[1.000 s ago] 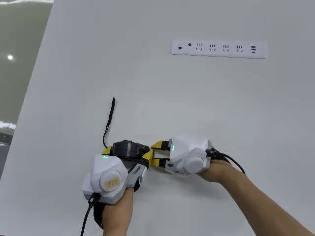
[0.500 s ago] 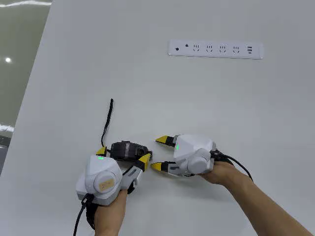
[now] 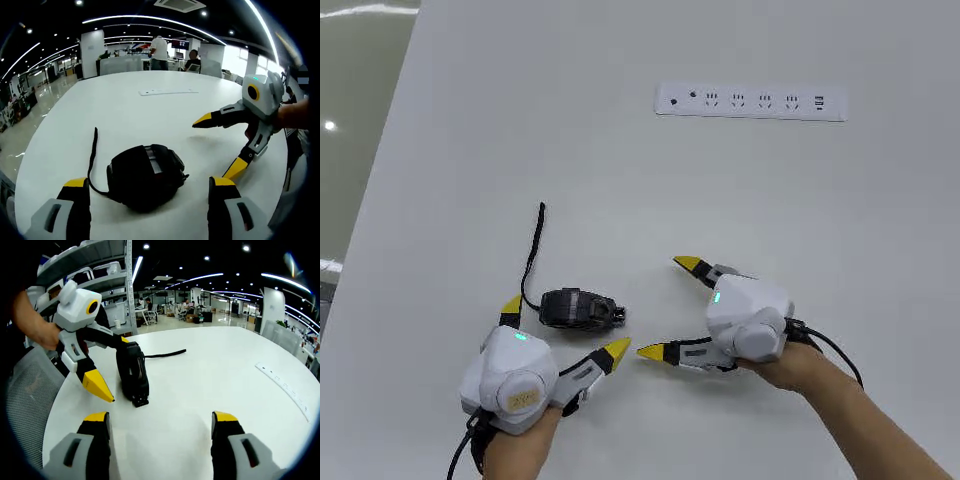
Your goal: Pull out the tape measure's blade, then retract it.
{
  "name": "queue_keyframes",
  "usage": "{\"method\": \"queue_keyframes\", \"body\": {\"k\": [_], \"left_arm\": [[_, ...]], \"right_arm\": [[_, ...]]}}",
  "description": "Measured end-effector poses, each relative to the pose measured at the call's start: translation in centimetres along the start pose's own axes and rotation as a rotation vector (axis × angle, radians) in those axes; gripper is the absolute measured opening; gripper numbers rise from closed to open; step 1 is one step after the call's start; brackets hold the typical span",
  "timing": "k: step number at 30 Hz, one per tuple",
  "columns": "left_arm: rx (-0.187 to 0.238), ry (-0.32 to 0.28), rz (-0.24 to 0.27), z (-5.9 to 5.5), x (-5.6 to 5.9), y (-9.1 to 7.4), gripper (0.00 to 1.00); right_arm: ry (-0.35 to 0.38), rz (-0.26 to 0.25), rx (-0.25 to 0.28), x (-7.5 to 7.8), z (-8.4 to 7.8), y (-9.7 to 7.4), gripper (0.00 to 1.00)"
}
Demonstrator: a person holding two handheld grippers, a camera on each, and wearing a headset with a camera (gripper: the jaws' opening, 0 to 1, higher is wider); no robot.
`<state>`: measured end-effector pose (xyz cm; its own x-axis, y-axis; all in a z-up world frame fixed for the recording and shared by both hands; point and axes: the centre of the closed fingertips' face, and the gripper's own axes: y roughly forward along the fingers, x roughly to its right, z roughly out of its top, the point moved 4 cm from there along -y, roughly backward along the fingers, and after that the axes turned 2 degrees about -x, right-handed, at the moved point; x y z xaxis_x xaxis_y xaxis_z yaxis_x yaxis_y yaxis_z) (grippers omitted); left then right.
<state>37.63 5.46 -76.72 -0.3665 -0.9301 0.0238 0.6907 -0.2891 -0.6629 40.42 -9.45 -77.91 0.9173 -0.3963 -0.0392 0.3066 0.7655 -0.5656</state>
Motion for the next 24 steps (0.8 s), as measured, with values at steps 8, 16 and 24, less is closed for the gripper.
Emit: {"method": "queue_keyframes", "body": {"k": [8,16,24], "left_arm": [[-0.009,0.069,-0.059,-0.1,0.4,-0.2,1.00],[0.000,0.151,-0.109,-0.2,0.4,-0.6,1.00],[0.006,0.184,-0.172,0.0,0.3,-1.3,1.00]], "right_arm": [[0.042,-0.071,0.027,0.4,-0.9,-2.3,1.00],[0.065,-0.132,0.053,0.5,-2.0,-5.3,1.00],[0.111,-0.179,0.060,-0.7,-3.8,-8.8,1.00]]}}
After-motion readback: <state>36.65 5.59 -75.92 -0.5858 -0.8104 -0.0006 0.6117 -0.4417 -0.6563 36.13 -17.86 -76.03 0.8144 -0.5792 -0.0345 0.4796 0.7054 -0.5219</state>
